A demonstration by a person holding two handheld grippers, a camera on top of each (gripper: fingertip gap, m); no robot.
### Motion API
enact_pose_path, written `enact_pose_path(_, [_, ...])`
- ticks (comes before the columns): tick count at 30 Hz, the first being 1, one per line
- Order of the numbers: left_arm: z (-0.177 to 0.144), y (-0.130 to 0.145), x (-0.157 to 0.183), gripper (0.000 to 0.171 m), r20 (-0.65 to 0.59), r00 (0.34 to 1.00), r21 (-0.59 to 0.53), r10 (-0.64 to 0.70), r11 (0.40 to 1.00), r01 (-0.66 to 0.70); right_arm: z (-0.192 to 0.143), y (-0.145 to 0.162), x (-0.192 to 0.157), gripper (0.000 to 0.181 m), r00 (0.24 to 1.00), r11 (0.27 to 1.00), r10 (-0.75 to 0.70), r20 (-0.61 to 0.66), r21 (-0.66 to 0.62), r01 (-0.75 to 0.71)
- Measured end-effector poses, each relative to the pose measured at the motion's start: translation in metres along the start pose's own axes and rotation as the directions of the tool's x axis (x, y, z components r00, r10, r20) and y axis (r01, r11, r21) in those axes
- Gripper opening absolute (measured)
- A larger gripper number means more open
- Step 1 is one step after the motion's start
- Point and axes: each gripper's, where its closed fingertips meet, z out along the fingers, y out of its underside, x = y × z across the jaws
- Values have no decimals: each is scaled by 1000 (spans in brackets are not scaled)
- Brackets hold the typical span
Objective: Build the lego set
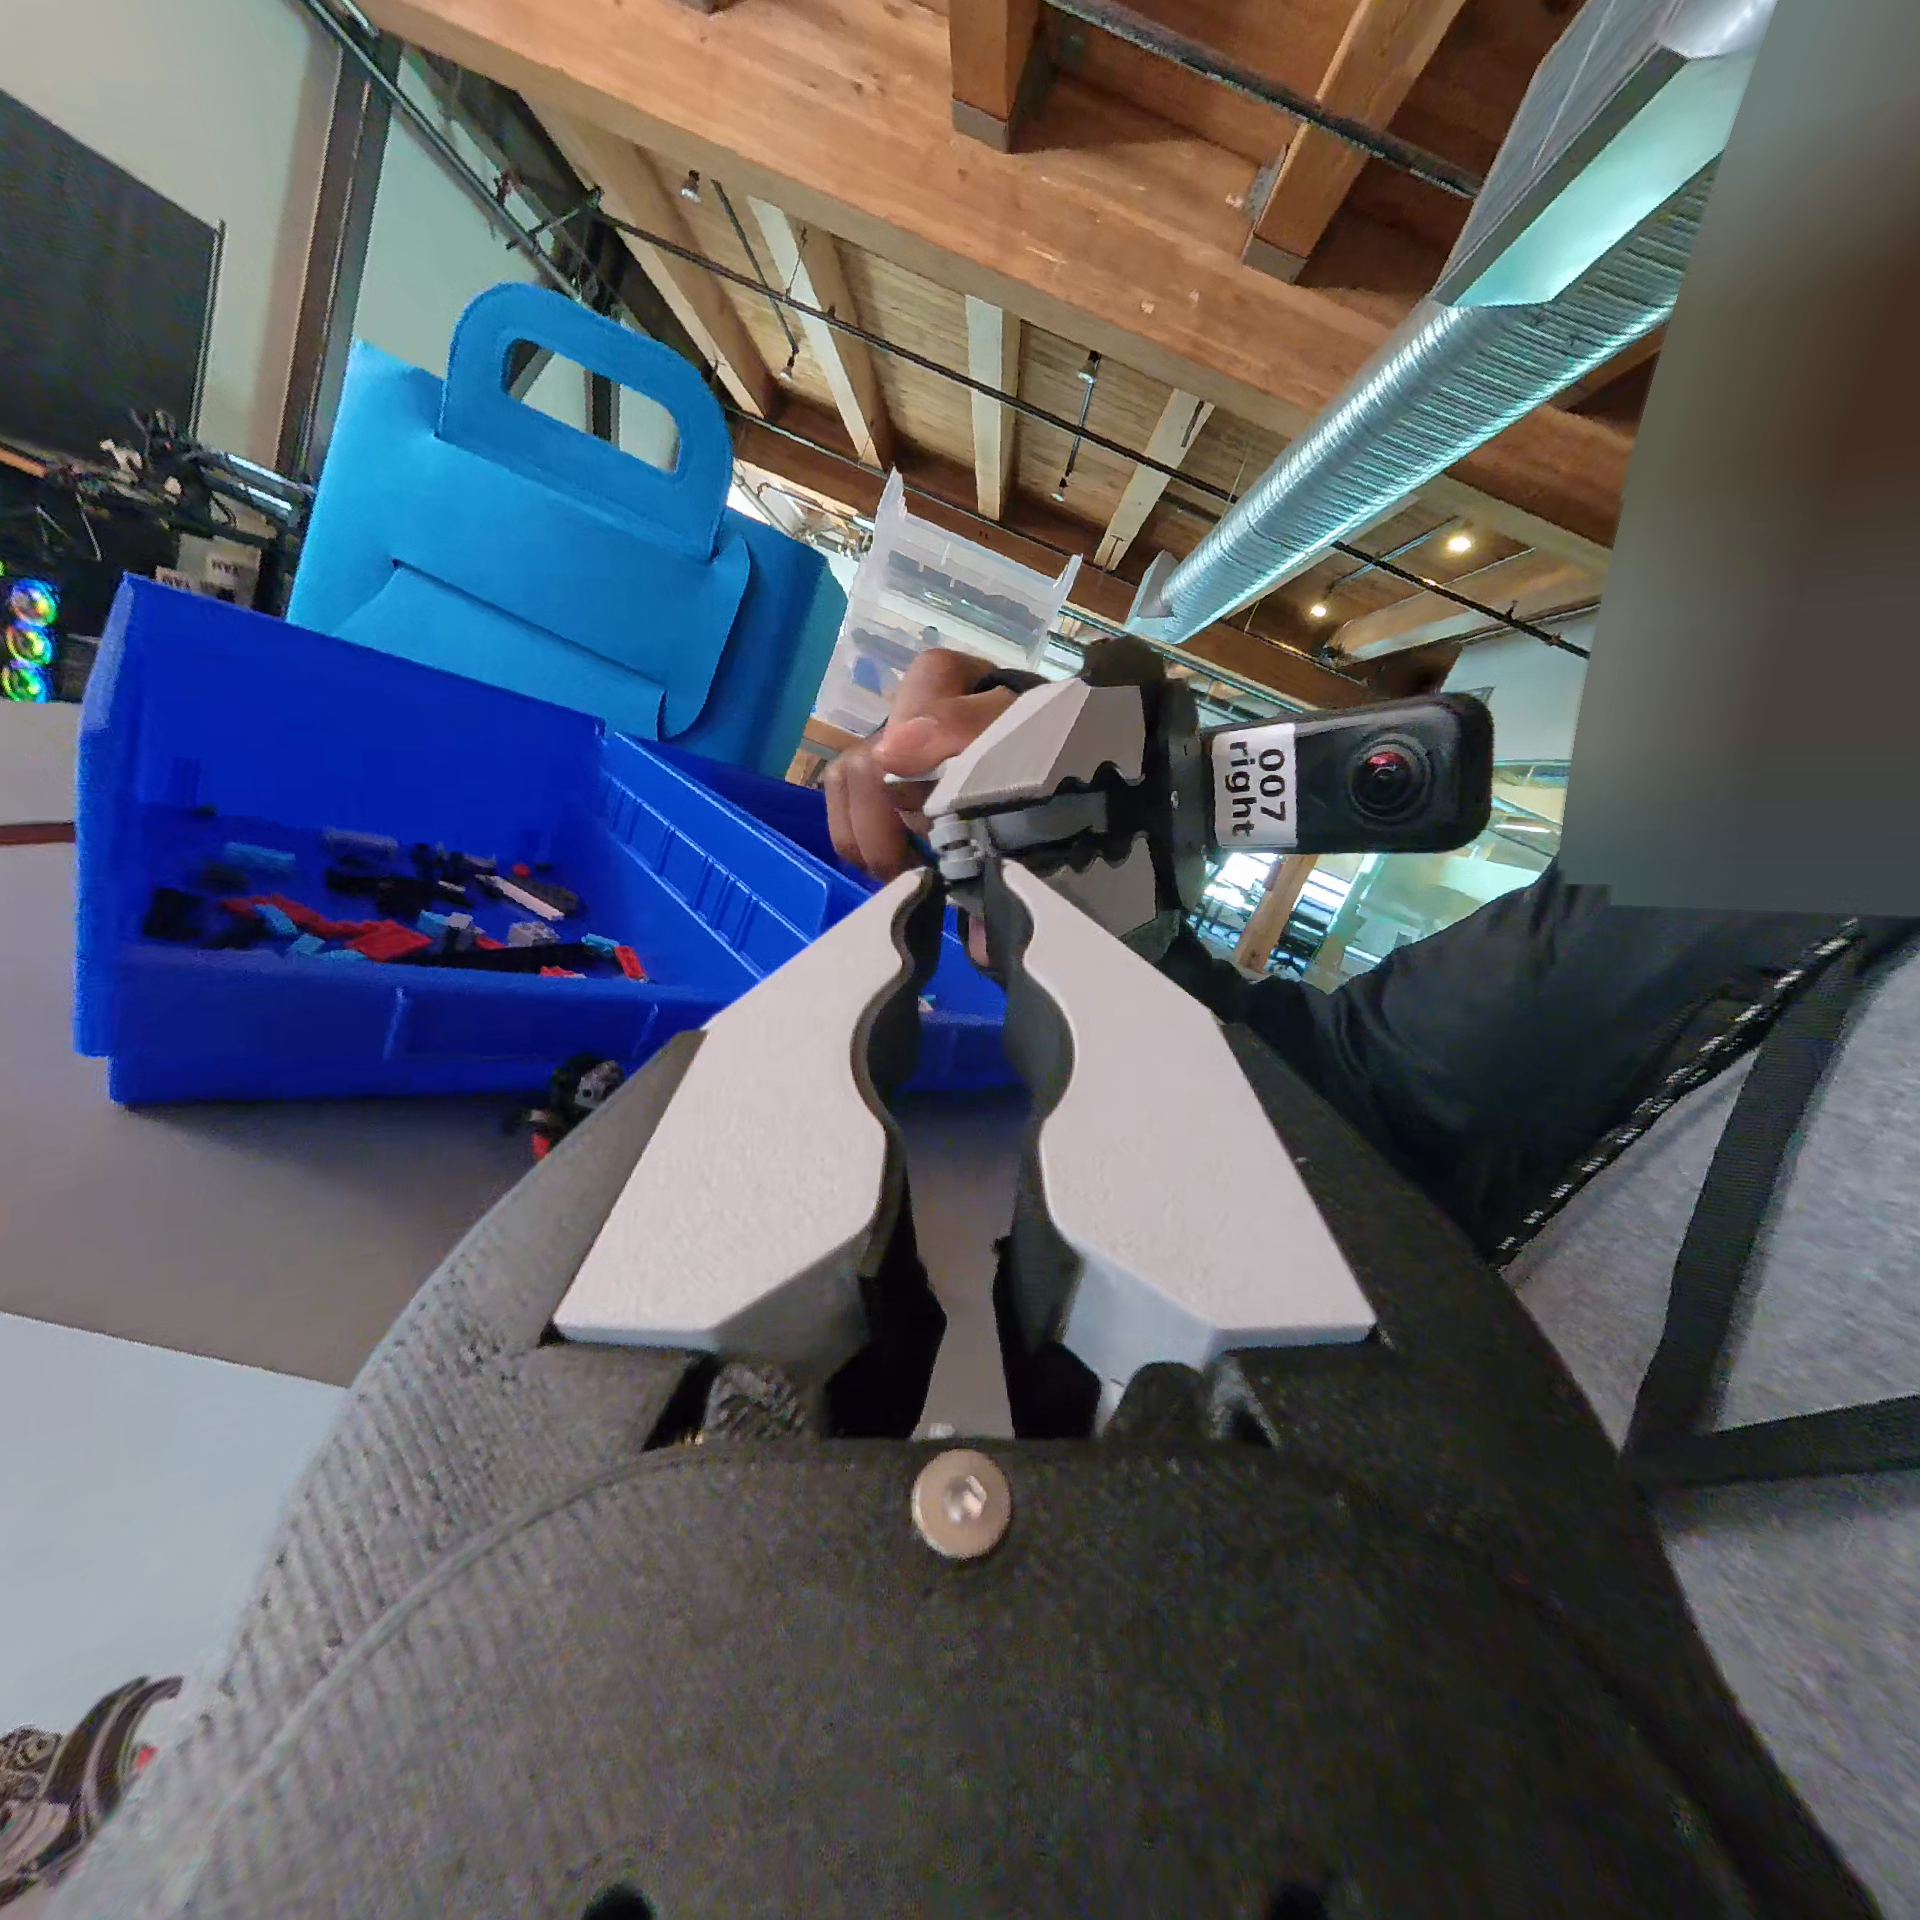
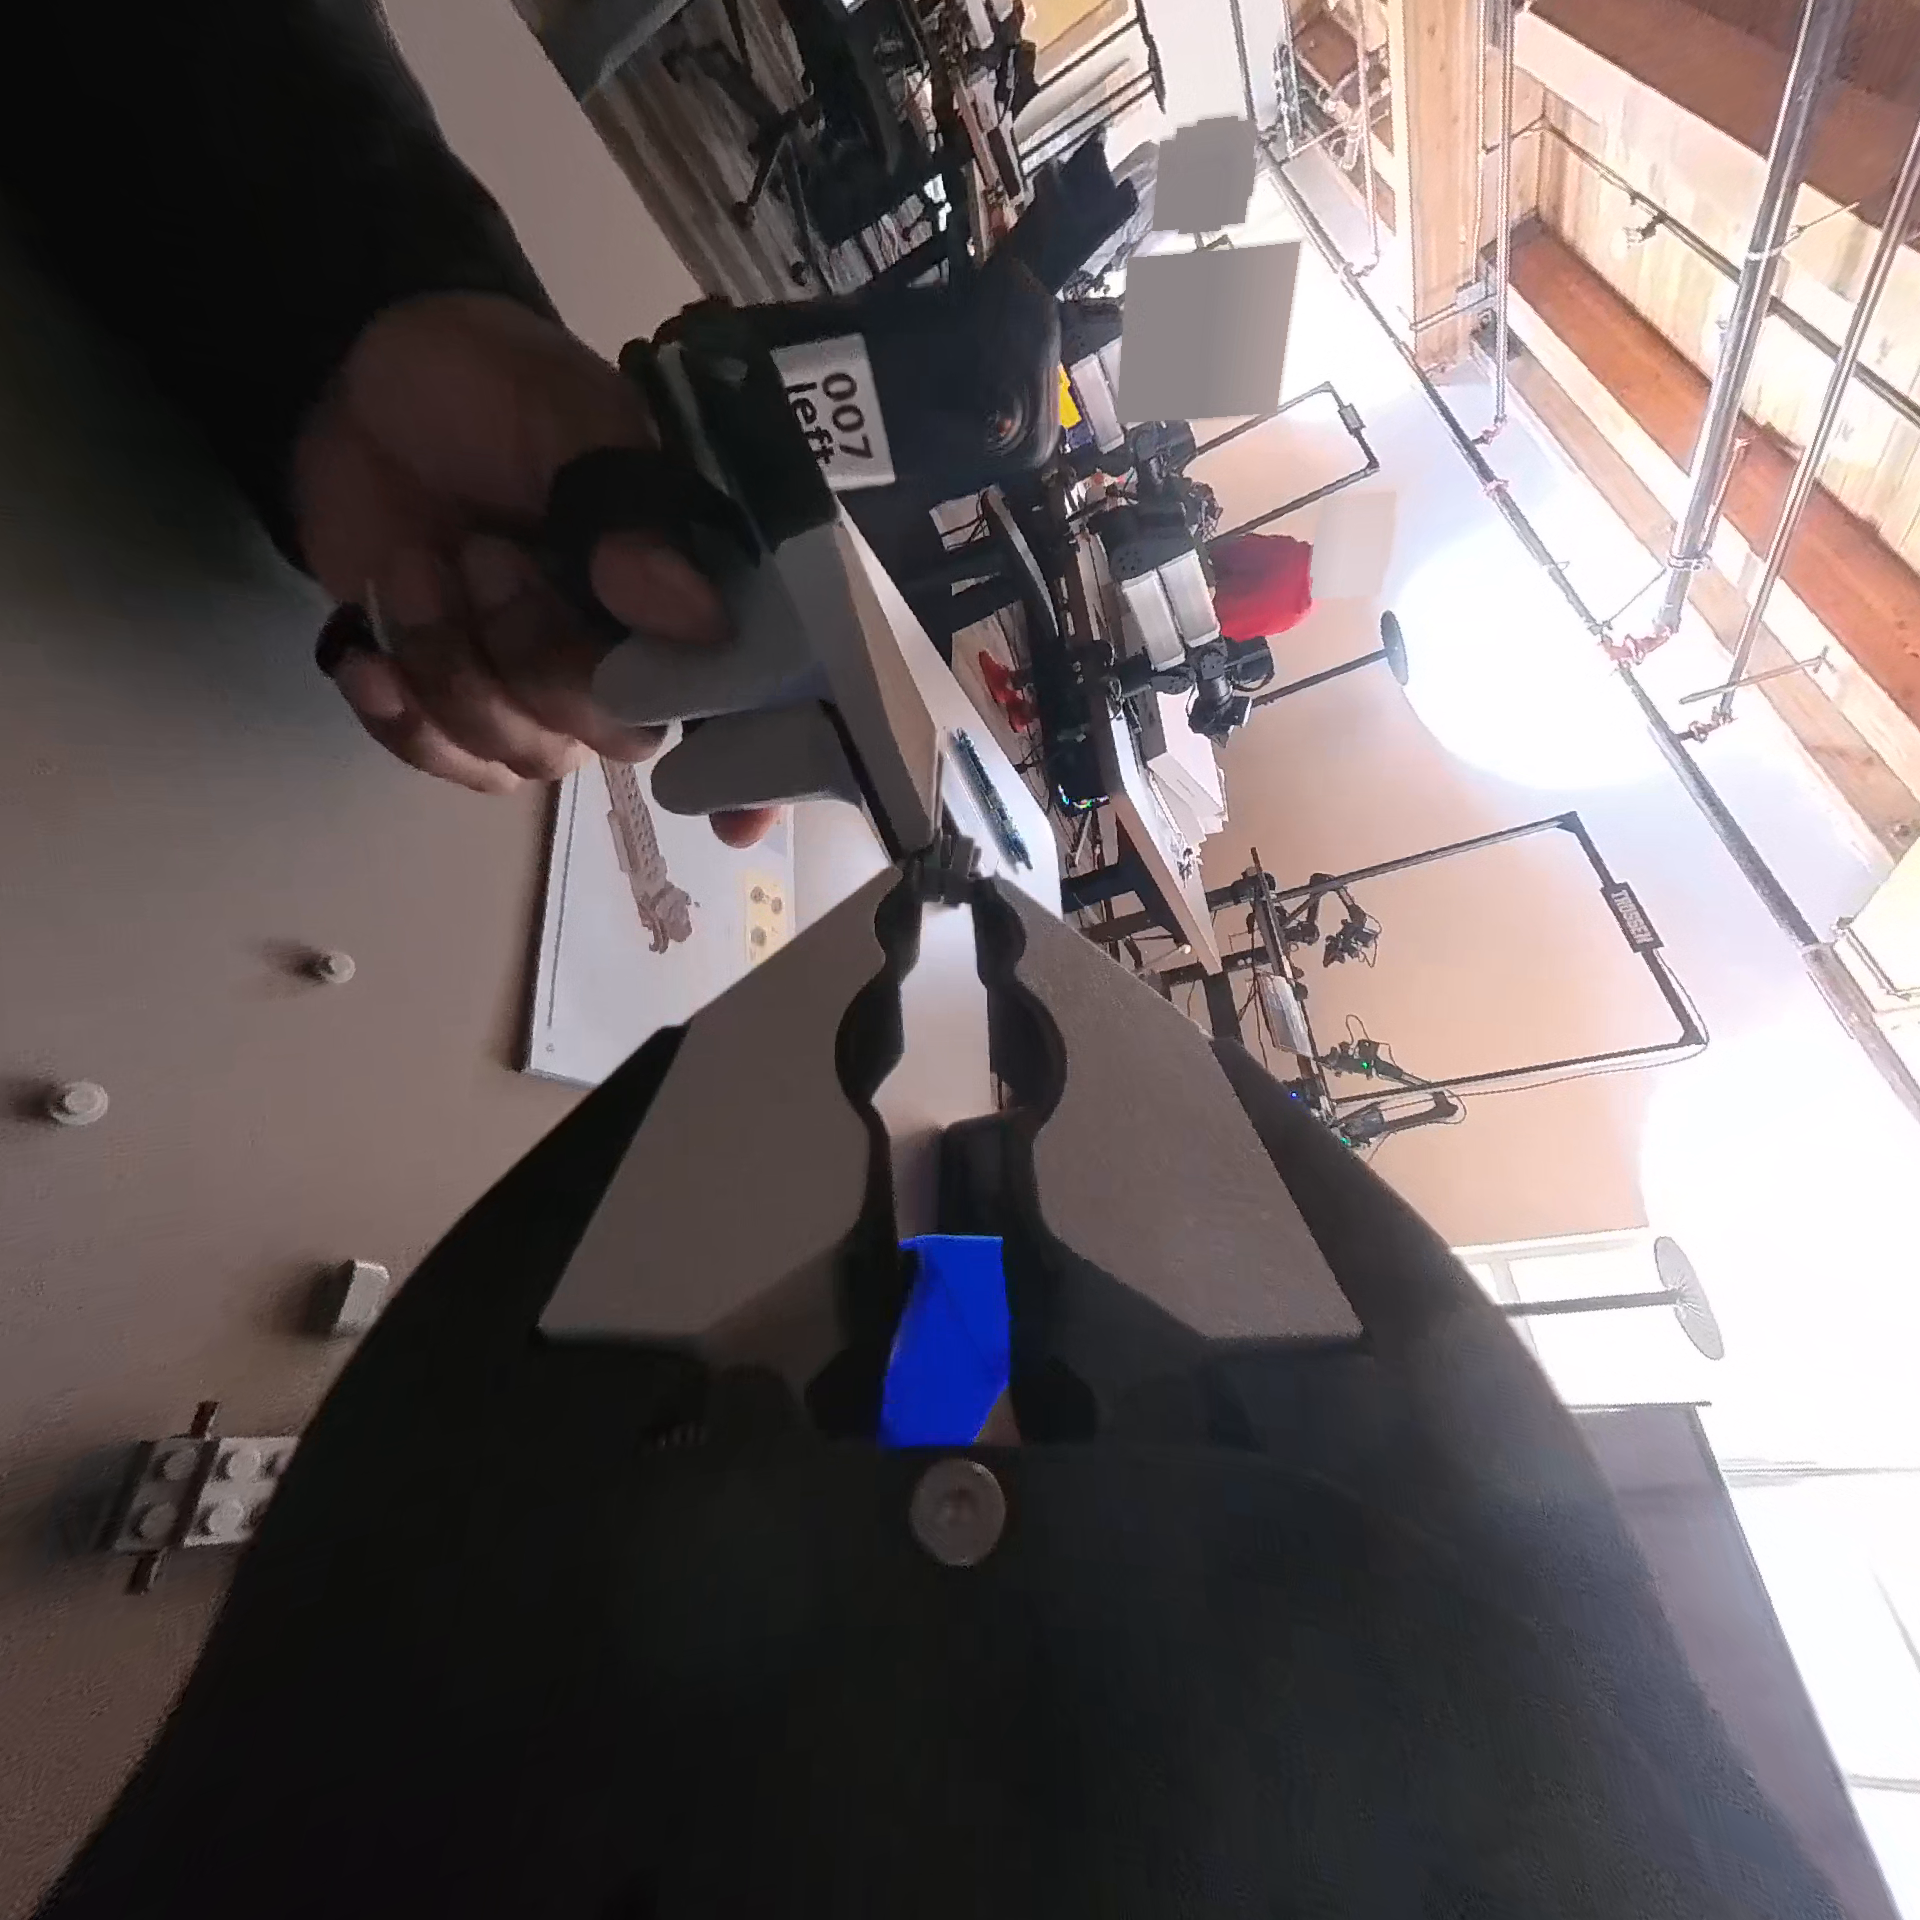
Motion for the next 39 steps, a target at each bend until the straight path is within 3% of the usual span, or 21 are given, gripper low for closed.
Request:
enact_pose_path(12, [1,14,-11,7,14,968,-71,-250,966,250,1,13,-12,11,995,994,-75,65,-69,79])
enact_pose_path(16, [1,14,-11,7,2,961,-68,-277,959,276,1,13,-12,11,996,997,-48,70,-64,53])
enact_pose_path(31, [1,15,0,8,-39,996,-119,-80,990,75,-4,4,-12,10,962,969,237,139,39,-245])
enact_pose_path(35, [-4,9,0,17,-35,995,-142,93,985,-97,-4,3,-16,10,945,955,282,168,49,-294])
enact_pose_path(39, [-10,7,-1,26,-26,948,-180,318,931,-318,-5,-2,-16,10,929,939,316,191,74,-335])
